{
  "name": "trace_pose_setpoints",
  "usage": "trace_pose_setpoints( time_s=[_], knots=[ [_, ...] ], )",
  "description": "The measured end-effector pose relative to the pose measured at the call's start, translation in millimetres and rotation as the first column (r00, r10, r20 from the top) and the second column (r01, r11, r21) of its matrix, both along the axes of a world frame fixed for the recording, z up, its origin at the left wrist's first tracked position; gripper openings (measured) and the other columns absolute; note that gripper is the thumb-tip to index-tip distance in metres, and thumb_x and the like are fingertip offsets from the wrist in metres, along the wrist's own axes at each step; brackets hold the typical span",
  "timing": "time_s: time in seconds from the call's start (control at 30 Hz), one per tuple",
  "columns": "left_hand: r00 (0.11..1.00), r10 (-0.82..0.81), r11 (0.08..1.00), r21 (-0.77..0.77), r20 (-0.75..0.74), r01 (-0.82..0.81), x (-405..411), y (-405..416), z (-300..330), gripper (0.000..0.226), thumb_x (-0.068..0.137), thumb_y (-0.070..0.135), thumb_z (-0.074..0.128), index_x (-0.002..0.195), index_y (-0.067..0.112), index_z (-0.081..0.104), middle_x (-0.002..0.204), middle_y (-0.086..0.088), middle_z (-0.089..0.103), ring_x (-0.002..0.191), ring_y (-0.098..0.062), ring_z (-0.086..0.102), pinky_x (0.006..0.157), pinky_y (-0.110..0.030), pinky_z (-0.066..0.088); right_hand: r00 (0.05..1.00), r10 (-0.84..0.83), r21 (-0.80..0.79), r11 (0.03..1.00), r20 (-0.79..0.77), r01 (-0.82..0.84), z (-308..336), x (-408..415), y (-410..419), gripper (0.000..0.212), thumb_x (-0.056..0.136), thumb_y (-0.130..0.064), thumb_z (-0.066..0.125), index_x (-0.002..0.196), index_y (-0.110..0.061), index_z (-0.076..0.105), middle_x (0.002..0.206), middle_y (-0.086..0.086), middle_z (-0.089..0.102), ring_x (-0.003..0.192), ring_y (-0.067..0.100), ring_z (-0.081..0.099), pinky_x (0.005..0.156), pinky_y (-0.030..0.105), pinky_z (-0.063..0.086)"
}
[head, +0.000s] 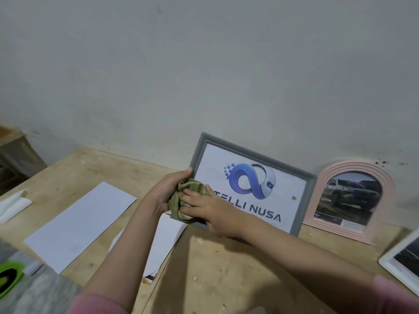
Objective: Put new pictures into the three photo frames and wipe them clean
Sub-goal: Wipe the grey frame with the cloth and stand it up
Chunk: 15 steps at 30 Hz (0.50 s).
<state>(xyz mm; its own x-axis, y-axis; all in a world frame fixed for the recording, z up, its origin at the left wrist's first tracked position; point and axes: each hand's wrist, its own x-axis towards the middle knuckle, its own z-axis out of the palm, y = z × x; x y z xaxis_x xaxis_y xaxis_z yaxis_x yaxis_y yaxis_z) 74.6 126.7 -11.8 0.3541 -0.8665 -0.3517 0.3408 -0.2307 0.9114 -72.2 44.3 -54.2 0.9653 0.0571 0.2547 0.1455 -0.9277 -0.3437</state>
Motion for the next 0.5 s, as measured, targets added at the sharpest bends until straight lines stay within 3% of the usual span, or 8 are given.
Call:
trace_pose_setpoints(
  time_s=[0.07,0.13,0.3,0.4,0.5],
  knots=[
    [0.991,0.019,1.0,-0.01,0.134,-0.018,1,-3,1,0.034,0.093,0.028,0.055,0.064,0.01,0.057,0.06,-0.006,0.058,0.057,-0.018,0.055,0.051,-0.02,0.047,0.999,0.018,-0.01,1.0,0.037,-0.017,-4,0,-1,0.053,0.078,0.0,0.045,0.129,-0.011,0.053,0.15,0.006,0.036,0.145,0.017,0.014,0.11,0.067,0.009],
    [0.977,0.028,1.0,0.004,0.214,-0.029,2,-4,-1,0.03,0.092,0.026,0.058,0.066,0.012,0.053,0.063,-0.006,0.052,0.059,-0.017,0.05,0.052,-0.022,0.043,0.999,0.019,-0.016,1.0,0.048,-0.018,-7,-1,-2,0.054,0.076,-0.001,0.043,0.127,-0.012,0.053,0.147,0.004,0.038,0.145,0.019,0.017,0.108,0.066,0.017],
    [0.973,0.16,0.986,0.02,0.169,-0.166,-3,-5,0,0.027,0.093,0.026,0.057,0.075,0.007,0.058,0.065,-0.01,0.06,0.057,-0.02,0.059,0.054,-0.023,0.05,0.997,-0.012,-0.016,1.0,0.072,0.014,-17,-4,1,0.061,0.076,0.009,0.053,0.132,-0.015,0.052,0.152,0.002,0.034,0.145,0.016,0.017,0.107,0.069,0.014],
    [0.944,0.295,0.954,0.005,0.146,-0.299,-4,-4,-2,0.03,0.093,0.03,0.056,0.089,0.002,0.063,0.085,-0.018,0.067,0.075,-0.028,0.064,0.072,-0.035,0.054,0.999,0.015,-0.041,0.999,0.037,-0.013,-23,-10,1,0.064,0.073,0.003,0.063,0.133,-0.018,0.053,0.151,0.001,0.035,0.143,0.017,0.025,0.107,0.069,0.013],
    [0.899,0.41,0.911,-0.021,0.152,-0.412,-8,-3,-4,0.032,0.095,0.032,0.053,0.092,0.003,0.067,0.099,-0.02,0.07,0.088,-0.031,0.066,0.088,-0.045,0.052,0.998,0.045,-0.073,0.996,0.048,-0.042,-25,-20,-4,0.059,0.07,0.004,0.054,0.125,-0.016,0.06,0.147,0.003,0.042,0.136,0.024,0.038,0.104,0.067,0.025]
  ],
)
